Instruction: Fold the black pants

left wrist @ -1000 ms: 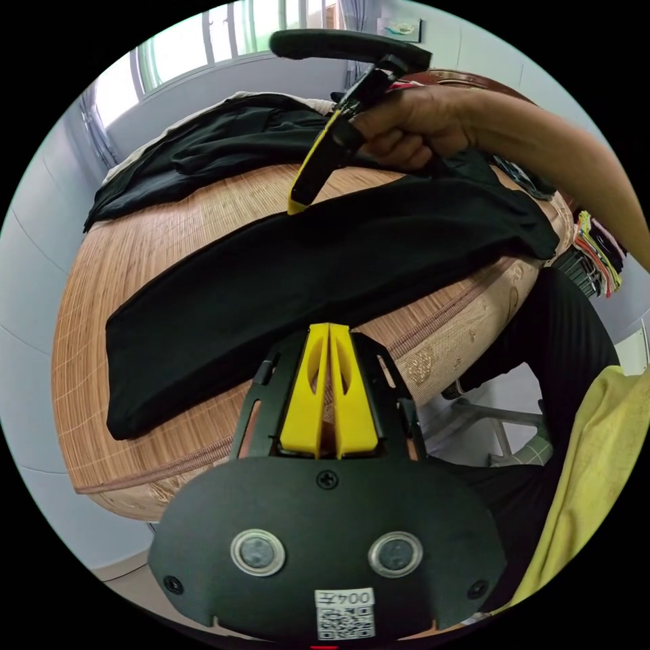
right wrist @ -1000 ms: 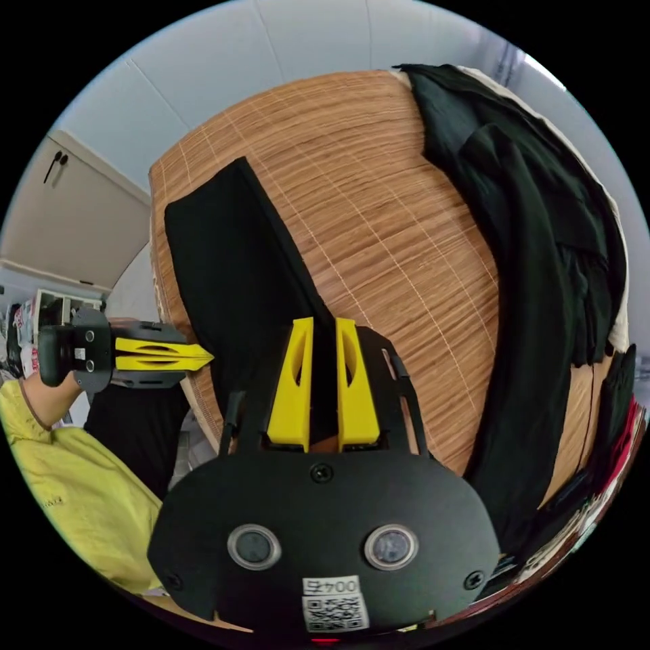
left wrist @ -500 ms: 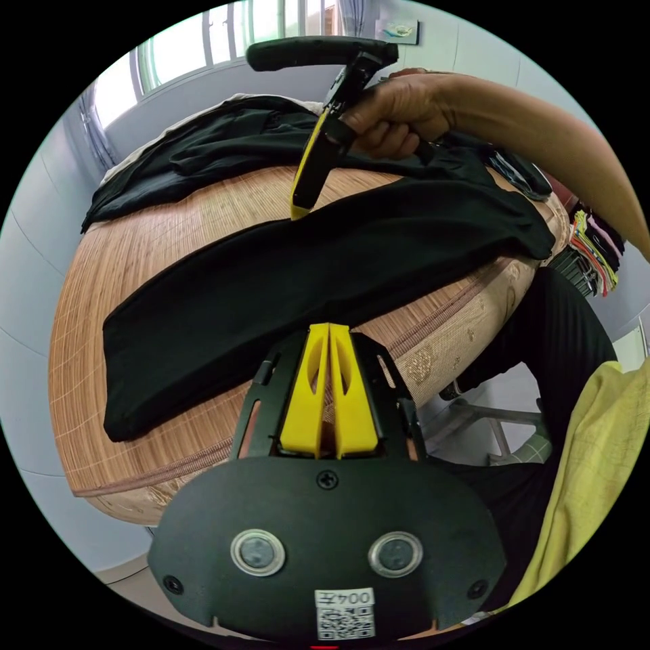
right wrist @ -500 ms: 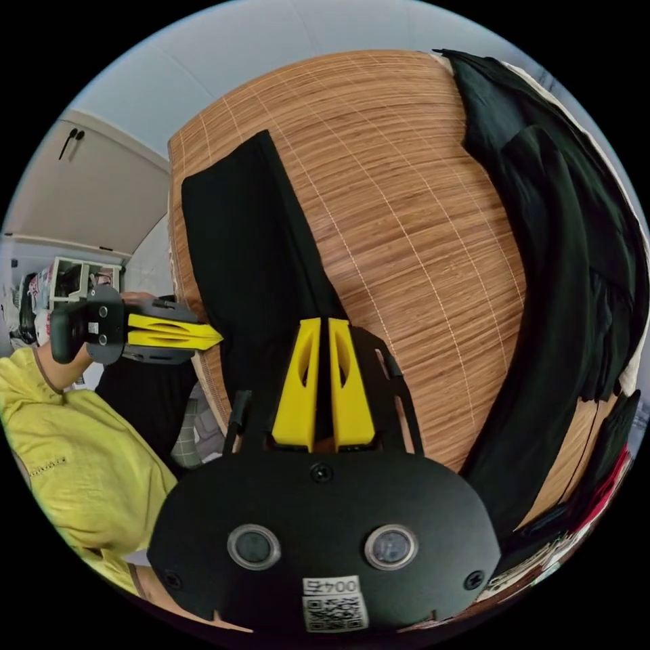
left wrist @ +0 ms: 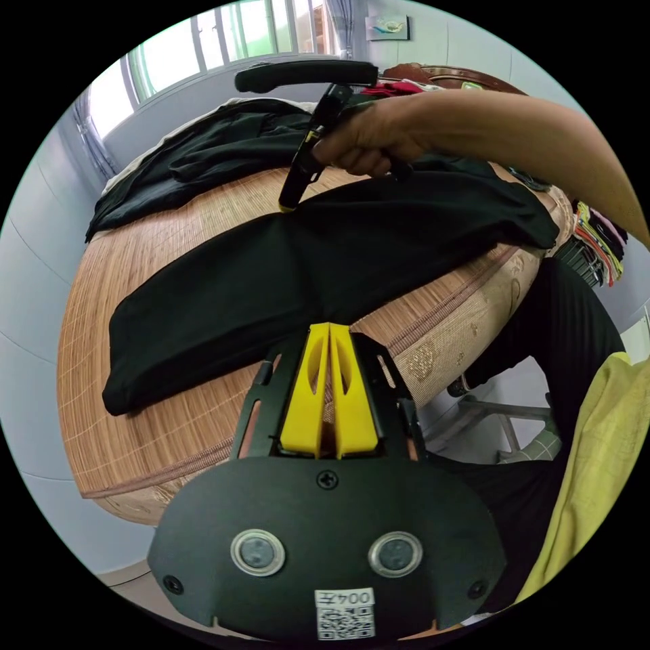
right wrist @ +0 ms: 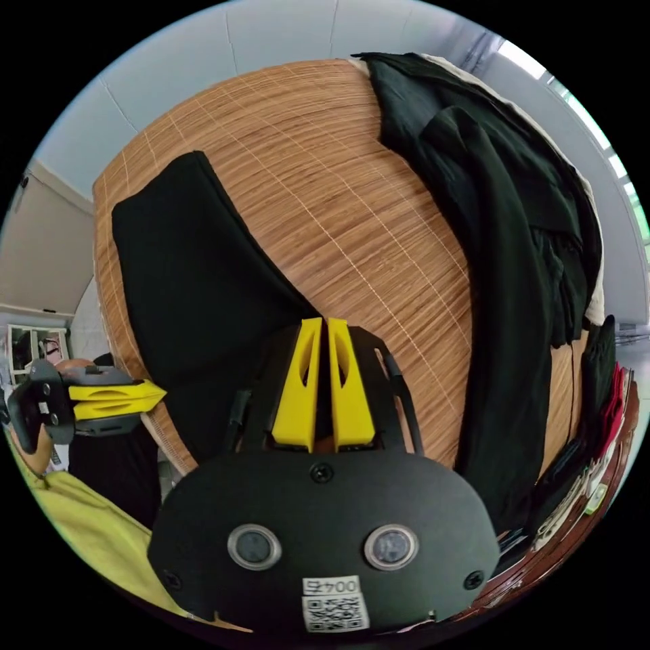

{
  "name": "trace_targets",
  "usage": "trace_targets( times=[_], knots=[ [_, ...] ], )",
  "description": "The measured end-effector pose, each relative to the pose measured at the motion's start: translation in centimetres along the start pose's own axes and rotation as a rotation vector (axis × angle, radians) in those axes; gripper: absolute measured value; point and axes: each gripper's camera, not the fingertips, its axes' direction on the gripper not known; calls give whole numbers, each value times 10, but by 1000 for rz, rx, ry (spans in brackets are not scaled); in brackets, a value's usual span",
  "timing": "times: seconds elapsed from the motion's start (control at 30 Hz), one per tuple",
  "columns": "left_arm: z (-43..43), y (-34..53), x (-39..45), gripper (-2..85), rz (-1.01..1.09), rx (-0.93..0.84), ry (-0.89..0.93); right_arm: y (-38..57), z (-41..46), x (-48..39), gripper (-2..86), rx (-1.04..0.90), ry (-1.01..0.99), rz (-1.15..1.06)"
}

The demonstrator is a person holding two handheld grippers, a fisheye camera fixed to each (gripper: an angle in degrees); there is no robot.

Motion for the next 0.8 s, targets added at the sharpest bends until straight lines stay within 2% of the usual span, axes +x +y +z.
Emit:
trace_targets(
  times=[0.1,0.2,0.37,0.5,0.57,0.67,0.8],
  knots=[
    [1,1,-1,1,0,2,3,27,-11,3,74,17,-49,14],
    [2,3,-1,1,5,4,-6,73,-31,3,83,142,-98,63],
    [-4,8,-3,0,12,32,-8,192,-50,-34,69,342,-55,181],
    [-37,21,-17,0,-43,180,-16,273,-44,-71,63,424,7,261],
    [-50,28,-35,0,-70,235,-126,315,-34,-83,57,435,12,332],
    [-39,25,-75,0,-142,158,-194,344,-17,-82,59,396,-38,406],
    [-22,27,-118,0,-248,83,-289,358,-17,-75,58,418,-1,453]
  ],
)
